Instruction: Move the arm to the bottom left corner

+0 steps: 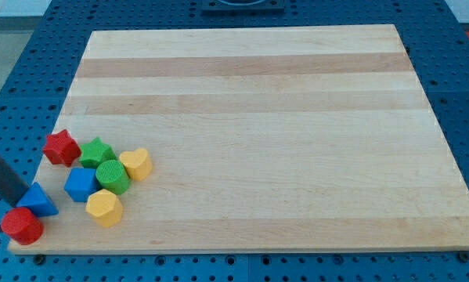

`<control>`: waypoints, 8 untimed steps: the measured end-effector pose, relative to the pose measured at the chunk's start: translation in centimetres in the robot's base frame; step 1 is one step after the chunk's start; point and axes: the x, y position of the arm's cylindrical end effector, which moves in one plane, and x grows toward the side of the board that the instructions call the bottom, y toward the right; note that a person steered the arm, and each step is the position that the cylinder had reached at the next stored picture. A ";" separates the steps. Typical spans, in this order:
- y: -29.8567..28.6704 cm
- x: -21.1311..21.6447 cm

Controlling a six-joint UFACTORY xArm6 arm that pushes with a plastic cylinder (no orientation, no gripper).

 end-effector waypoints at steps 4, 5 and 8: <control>6.4 -23.0; 19.9 -23.8; 40.1 -5.1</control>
